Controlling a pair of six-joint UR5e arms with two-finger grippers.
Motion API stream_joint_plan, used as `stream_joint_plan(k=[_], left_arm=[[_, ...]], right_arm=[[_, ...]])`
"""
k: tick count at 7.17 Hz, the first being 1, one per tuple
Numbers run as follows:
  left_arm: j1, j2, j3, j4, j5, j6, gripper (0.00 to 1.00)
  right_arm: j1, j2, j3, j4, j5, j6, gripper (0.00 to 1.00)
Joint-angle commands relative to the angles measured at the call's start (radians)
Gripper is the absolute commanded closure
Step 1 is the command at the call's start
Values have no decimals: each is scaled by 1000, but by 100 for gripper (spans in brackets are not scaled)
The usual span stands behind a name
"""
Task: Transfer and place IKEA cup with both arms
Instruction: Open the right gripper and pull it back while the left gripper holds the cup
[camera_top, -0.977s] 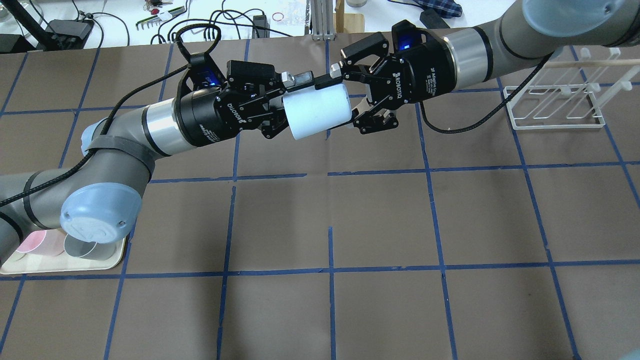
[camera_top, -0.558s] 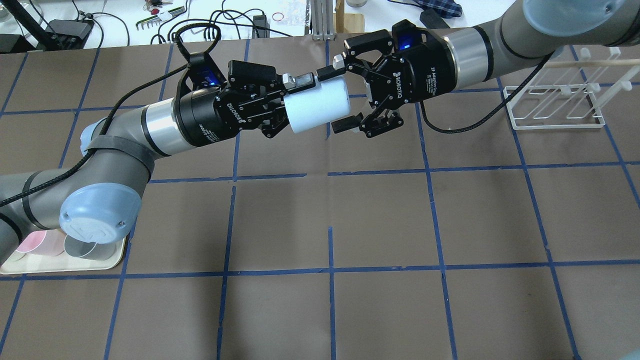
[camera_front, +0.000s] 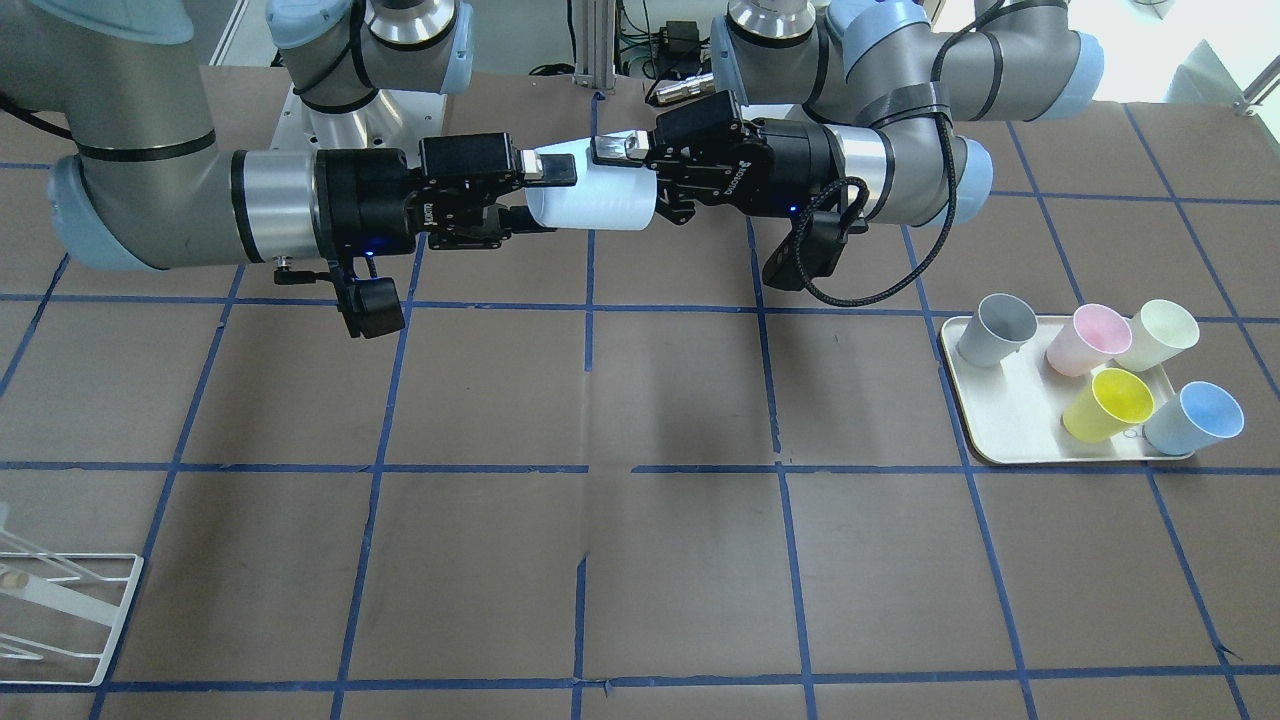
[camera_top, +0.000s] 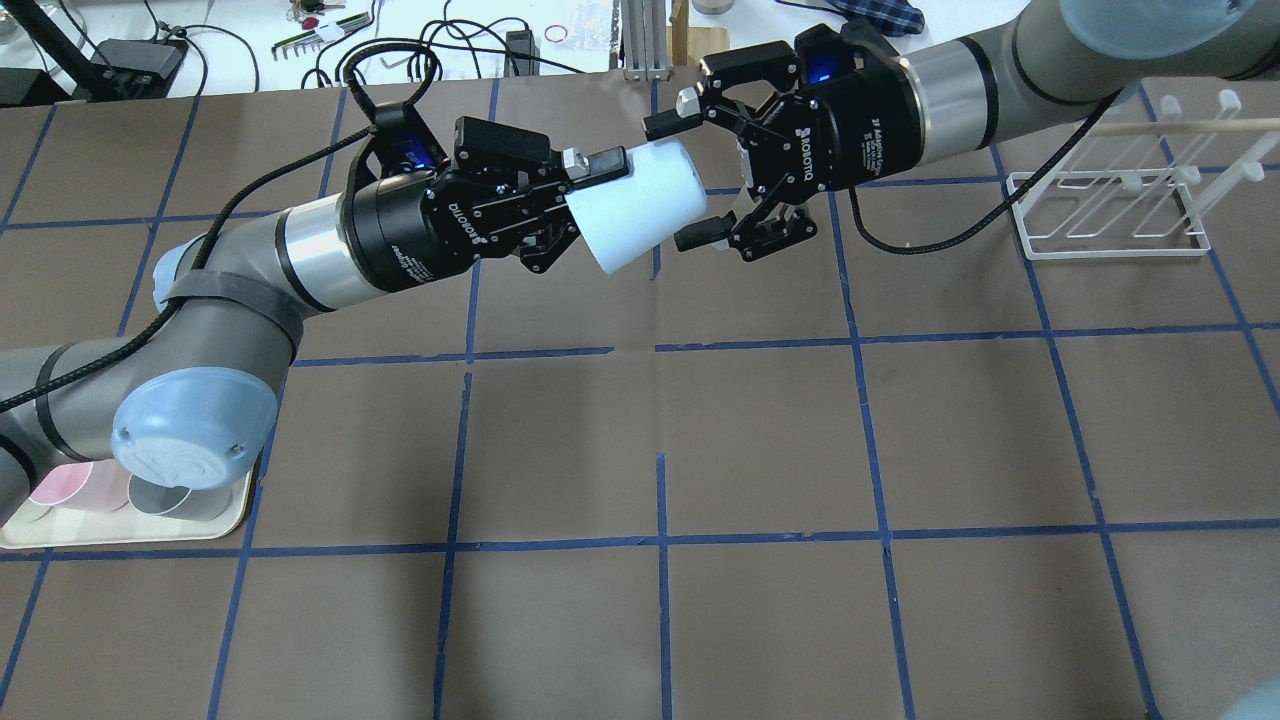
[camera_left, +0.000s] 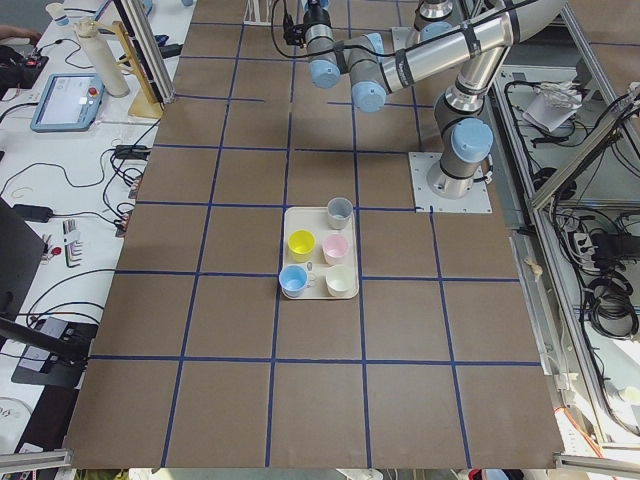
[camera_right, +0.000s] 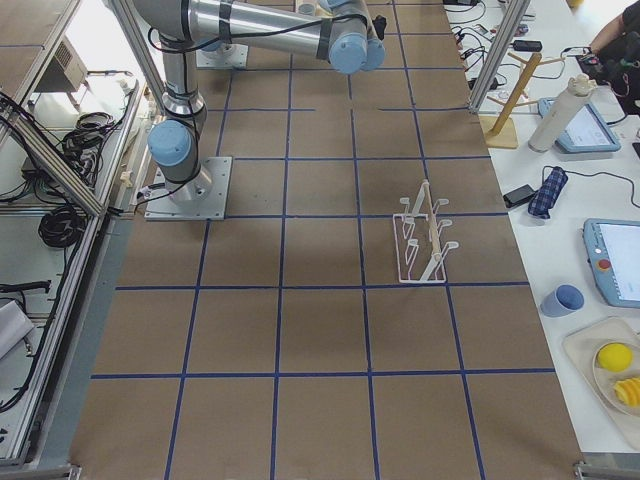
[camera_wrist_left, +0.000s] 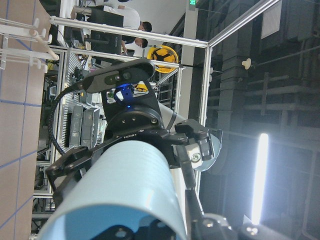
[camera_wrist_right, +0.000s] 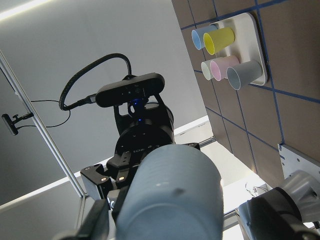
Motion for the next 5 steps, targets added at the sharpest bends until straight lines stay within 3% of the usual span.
stream_joint_plan(k=[1,2,3,4,5], left_arm=[[4,-7,1,0,0,-79,95],[7,4,8,6,5,-139,97],[45,9,14,18,132,-160,100],[116,9,21,117,308,-272,100],[174,6,21,296,448,-439,100]], right_arm=[[-66,5,-36,-1,-9,14,0],[-109,3,-38,-10,-94,12,0],[-137,-4,-38,-70,-195,12,0],[-139,-10,-38,-140,-308,15,0],[-139,-10,-36,-240,-422,17,0]])
